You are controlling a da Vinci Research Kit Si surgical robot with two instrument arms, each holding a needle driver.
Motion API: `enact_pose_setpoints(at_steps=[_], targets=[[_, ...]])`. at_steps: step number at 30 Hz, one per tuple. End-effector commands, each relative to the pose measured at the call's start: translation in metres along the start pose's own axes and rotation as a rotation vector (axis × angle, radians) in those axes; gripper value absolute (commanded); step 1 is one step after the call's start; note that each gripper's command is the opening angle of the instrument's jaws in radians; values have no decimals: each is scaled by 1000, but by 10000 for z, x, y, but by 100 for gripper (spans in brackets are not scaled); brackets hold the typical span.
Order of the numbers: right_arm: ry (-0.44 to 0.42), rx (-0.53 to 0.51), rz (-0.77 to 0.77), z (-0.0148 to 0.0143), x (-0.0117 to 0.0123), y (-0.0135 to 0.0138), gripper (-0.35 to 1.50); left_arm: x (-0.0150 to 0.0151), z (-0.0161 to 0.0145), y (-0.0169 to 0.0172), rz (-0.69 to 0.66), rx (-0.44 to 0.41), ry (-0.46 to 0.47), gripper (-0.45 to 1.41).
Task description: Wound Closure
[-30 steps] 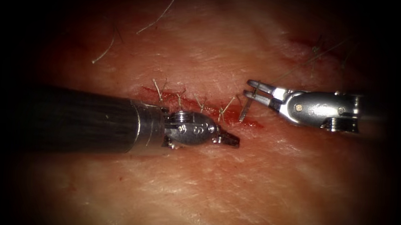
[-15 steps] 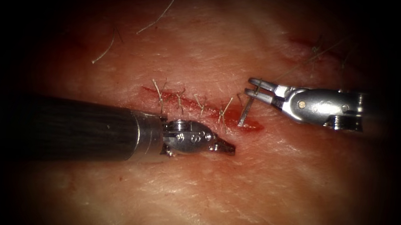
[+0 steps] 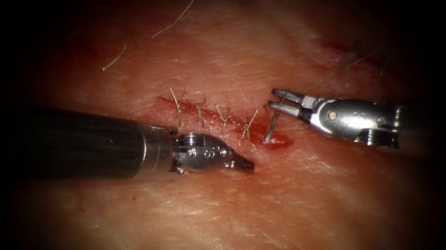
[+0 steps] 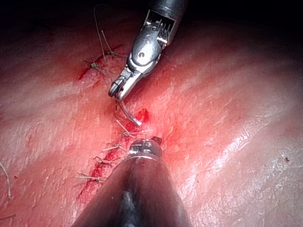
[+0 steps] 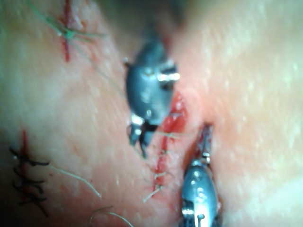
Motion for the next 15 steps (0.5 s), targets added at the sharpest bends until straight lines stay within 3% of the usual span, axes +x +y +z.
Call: enact_pose_setpoints(at_steps=[1,15], targets=[[6,6,4,6,0,-1,-35,-5,8,1,-5,-3,-2,-45],[44,30,55,8,3,-3,-35,-18,13,-2,-10,0,-8,-45]])
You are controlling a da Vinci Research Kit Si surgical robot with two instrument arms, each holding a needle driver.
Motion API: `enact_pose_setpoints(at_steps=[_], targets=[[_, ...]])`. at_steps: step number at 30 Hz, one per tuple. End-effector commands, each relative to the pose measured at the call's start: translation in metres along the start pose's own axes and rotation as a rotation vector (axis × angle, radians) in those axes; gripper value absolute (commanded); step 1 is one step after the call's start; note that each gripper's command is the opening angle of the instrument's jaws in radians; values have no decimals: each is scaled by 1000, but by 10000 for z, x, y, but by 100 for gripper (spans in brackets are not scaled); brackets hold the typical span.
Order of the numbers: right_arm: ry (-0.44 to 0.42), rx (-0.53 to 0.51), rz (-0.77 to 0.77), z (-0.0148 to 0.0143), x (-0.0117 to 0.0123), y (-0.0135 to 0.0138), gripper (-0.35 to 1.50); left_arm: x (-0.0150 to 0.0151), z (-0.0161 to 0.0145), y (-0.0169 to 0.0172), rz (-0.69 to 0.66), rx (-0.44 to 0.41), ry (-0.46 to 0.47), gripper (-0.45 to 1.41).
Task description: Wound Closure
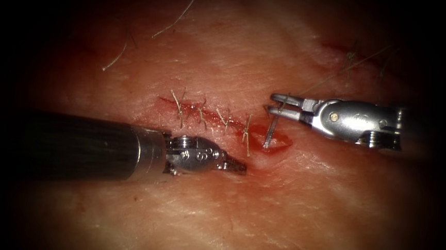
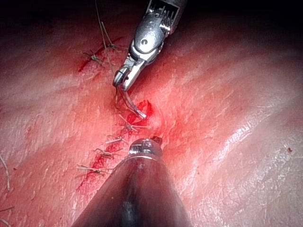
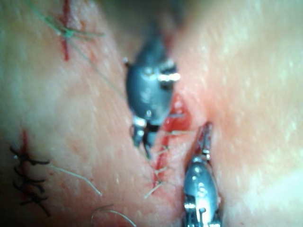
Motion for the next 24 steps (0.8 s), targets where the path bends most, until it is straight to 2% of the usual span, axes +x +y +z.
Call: enact_pose_setpoints(at_steps=[1,16,24], targets=[[9,6,25,9,-8,-3,-35,-2,8,1,-1,-3,0,-45],[20,29,310,9,-23,2,-35,-1,7,0,-2,-7,1,-45],[30,5,338,8,-22,14,-35,-1,7,0,-2,-7,1,-45]])
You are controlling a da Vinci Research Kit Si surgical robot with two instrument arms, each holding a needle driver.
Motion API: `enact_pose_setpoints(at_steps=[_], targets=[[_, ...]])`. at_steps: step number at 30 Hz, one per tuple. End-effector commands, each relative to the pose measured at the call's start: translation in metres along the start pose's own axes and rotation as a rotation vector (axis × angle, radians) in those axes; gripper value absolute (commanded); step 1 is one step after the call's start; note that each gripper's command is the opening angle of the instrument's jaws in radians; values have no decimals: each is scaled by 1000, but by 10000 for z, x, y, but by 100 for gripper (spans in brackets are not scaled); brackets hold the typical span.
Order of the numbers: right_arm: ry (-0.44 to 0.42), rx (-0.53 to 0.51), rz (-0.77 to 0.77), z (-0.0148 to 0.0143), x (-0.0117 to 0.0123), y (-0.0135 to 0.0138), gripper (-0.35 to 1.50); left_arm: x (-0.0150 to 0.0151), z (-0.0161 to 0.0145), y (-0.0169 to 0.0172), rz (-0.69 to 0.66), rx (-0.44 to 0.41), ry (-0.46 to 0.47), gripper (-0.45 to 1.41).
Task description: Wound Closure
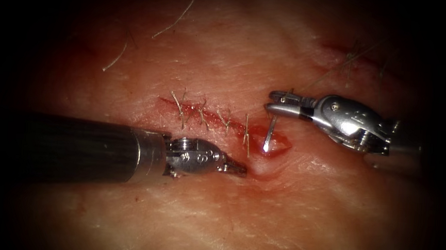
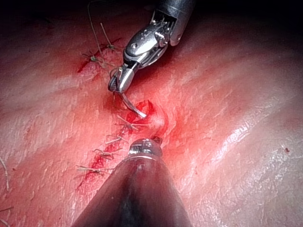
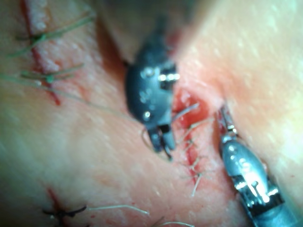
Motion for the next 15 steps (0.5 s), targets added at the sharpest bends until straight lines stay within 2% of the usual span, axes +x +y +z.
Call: enact_pose_setpoints(at_steps=[1,10,15], targets=[[4,-3,-27,6,-2,2,-35,-2,9,1,-1,-2,0,-45],[-4,-38,-162,3,0,4,-35,-1,9,1,-1,-1,0,-45],[-3,-42,-167,2,1,4,-35,-1,10,1,-1,-1,0,-45]])
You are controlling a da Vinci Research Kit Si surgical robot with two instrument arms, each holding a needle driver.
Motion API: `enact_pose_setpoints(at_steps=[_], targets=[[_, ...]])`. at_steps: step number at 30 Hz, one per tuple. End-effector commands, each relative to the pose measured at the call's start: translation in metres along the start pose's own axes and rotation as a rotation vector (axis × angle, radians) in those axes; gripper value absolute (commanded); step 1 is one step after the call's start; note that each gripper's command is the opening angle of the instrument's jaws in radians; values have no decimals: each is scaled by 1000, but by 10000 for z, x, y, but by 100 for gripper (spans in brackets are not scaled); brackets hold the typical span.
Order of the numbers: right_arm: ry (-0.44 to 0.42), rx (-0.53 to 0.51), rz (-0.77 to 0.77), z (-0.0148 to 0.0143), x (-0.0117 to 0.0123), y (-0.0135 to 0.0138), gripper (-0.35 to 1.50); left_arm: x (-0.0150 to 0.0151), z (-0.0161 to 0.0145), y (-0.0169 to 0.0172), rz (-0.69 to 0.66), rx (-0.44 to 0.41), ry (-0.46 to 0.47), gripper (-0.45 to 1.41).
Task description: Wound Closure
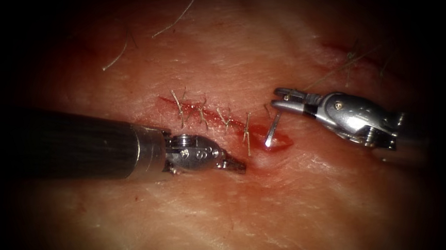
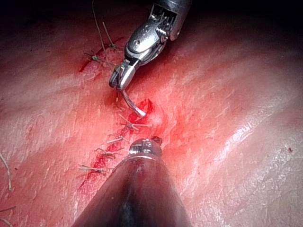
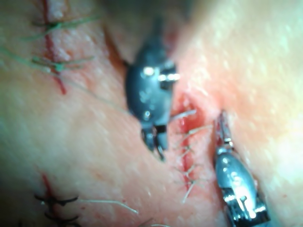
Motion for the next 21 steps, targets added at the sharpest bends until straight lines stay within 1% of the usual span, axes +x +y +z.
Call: enact_pose_setpoints(at_steps=[1,17,21], targets=[[6,-5,-5,7,-4,0,-35,-2,9,1,0,-2,0,-45],[25,-15,-10,4,9,2,-35,-3,10,1,0,-1,0,-45],[34,-3,-8,3,13,0,-35,-3,10,1,1,-1,0,-45]])
